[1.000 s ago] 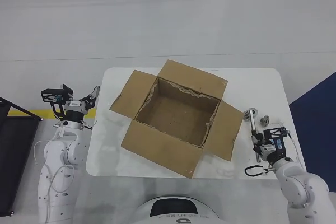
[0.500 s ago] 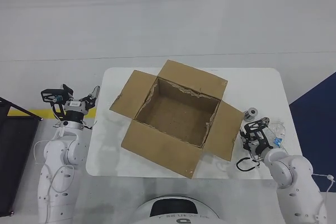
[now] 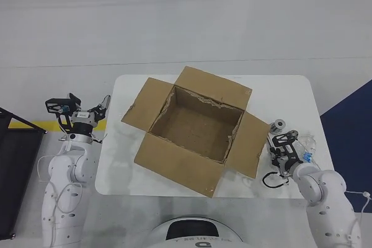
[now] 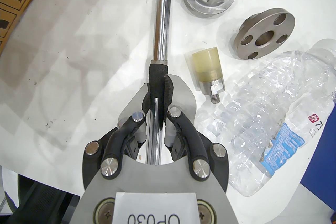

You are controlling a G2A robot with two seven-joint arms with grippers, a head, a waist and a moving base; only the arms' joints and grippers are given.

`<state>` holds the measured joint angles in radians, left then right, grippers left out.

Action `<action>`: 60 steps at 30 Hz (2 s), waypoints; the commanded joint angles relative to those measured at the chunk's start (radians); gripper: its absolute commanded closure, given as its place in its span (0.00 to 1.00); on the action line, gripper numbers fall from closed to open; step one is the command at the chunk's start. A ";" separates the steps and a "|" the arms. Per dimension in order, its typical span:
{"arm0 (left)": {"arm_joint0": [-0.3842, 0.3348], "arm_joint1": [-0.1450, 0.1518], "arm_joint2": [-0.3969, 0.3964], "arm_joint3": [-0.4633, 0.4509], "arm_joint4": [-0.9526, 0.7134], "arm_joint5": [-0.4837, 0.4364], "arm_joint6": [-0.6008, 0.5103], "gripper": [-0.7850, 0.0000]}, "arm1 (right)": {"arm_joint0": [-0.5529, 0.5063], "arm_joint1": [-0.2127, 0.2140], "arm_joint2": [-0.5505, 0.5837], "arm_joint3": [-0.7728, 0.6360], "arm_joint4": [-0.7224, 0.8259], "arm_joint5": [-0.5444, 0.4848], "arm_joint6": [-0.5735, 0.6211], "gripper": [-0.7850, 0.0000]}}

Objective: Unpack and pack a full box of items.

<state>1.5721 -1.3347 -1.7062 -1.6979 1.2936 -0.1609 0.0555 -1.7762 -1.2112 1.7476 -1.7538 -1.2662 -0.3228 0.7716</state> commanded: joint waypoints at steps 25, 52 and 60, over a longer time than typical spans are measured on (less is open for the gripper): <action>0.000 0.000 0.000 0.000 0.000 0.000 0.000 0.00 | -0.185 0.000 0.138 -0.230 0.143 0.166 -0.154 0.00; 0.000 0.000 0.000 0.000 0.000 0.000 0.000 0.00 | 0.145 -0.012 -0.294 -0.285 -0.162 0.157 0.052 0.18; 0.000 0.000 0.000 0.000 0.000 0.000 0.000 0.00 | 0.302 -0.024 -0.426 -0.224 -0.194 0.145 0.123 0.22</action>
<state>1.5721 -1.3347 -1.7062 -1.6979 1.2936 -0.1609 0.0555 -1.4904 -1.2335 1.3337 -1.9840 -1.4562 -0.1828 0.8875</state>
